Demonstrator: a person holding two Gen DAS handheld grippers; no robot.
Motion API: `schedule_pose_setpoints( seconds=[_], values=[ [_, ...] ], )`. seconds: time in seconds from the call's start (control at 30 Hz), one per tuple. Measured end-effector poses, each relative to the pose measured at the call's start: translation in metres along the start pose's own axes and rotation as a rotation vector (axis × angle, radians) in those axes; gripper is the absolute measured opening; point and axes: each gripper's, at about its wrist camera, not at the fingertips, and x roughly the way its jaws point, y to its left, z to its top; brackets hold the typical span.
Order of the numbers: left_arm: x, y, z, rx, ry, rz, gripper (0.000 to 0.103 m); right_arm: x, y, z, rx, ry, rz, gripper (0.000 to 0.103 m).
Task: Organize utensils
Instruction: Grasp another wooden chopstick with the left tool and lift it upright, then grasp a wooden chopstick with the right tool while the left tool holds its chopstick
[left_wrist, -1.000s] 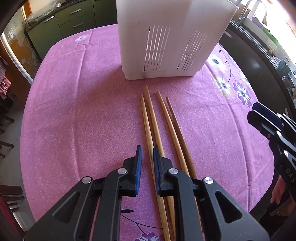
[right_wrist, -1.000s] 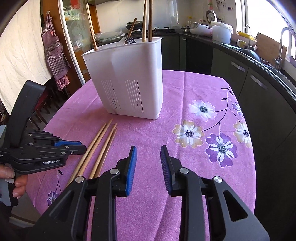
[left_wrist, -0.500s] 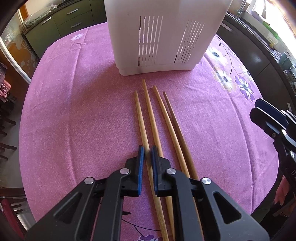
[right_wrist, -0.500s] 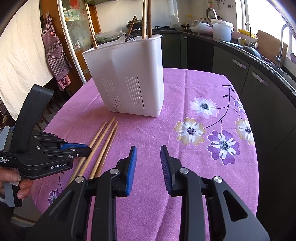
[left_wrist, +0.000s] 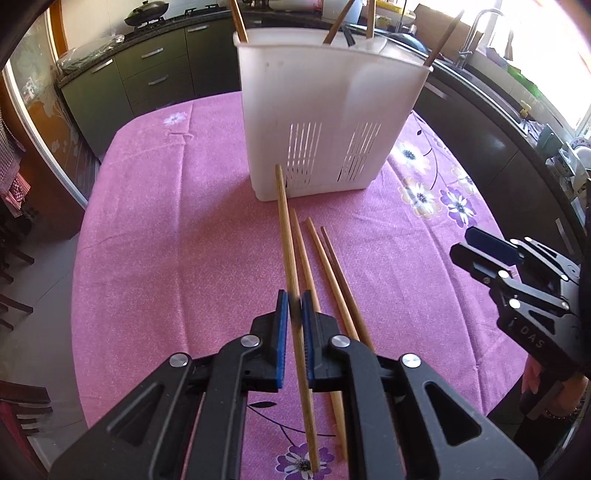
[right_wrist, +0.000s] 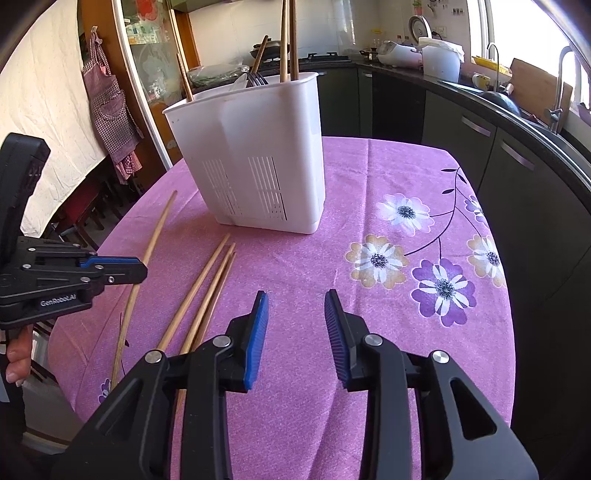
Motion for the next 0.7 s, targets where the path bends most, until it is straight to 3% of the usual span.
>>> schedule_pose_setpoints(
  seconds=[0.4,0.7],
  values=[
    [-0.074,0.006,-0.023,0.011,-0.213,0.005,0.007,0.031,0.01,0.001,0.002,0.093,0.053,0.032],
    [-0.085,0.014,-0.036,-0.004,-0.261,0.005,0.007,0.061,0.046,0.005,-0.068,0.165,0.076,0.032]
  ],
)
